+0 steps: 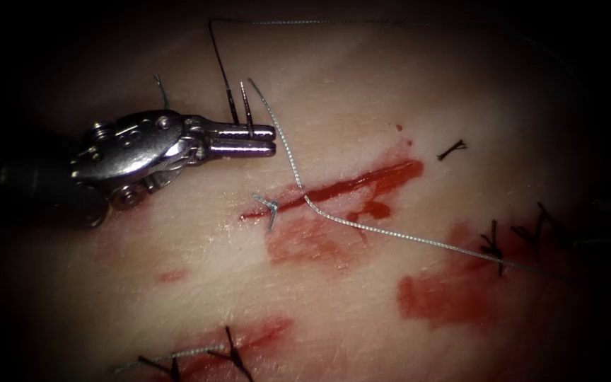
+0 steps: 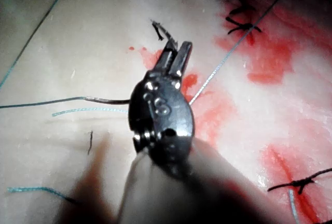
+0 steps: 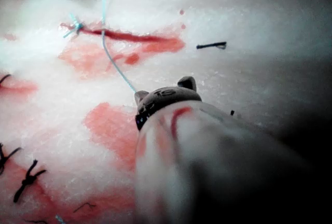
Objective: Wound Closure
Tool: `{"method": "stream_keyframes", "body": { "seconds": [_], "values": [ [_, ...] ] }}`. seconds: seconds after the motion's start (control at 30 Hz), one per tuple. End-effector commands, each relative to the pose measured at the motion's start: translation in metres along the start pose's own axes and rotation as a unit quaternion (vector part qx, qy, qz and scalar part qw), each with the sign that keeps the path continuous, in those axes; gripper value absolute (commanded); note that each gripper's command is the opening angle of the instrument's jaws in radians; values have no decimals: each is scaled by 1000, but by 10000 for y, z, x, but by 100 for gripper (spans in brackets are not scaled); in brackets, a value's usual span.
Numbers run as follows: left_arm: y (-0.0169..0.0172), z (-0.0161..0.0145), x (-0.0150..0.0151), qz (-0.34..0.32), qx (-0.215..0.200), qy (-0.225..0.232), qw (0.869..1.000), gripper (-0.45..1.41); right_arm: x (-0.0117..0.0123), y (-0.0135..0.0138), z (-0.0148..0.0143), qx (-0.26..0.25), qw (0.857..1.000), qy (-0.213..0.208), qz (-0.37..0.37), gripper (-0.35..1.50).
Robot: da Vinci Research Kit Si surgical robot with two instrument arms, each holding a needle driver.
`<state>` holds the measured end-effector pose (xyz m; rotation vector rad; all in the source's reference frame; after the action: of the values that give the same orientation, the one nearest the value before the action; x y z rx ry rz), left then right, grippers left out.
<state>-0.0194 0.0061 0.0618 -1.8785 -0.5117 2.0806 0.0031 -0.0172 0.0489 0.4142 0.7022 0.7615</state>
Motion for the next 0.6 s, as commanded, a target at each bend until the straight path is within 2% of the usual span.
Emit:
{"method": "stream_keyframes", "body": {
  "seconds": [0.03,0.13,0.2,0.3,0.37,0.4,0.47,0.53,0.57,0.6],
  "values": [
    [2,9,-6,31,-7,-14,999,-45,21,-4,24,-2,1000,22,8,144],
    [15,20,-6,111,-31,-29,993,-45,48,-4,40,15,996,79,26,146],
    [24,28,-6,180,-48,-39,982,-45,64,-7,52,46,988,104,108,124],
    [36,40,-2,239,-61,-58,967,-45,85,-16,84,91,963,113,227,138],
    [43,46,0,277,-68,-54,957,-45,87,-21,102,142,943,130,272,131],
    [47,49,0,296,-72,-52,951,-45,85,-24,112,180,933,146,277,119],
    [53,53,0,303,-78,-50,948,-45,79,-29,125,231,912,158,300,111],
    [58,57,0,311,-89,-45,945,-45,75,-34,140,259,903,149,309,107],
    [60,61,0,313,-96,-43,944,-45,72,-38,151,283,896,125,318,109],
    [60,61,0,313,-96,-43,944,-45,72,-38,151,283,896,125,318,109]
  ]
}}
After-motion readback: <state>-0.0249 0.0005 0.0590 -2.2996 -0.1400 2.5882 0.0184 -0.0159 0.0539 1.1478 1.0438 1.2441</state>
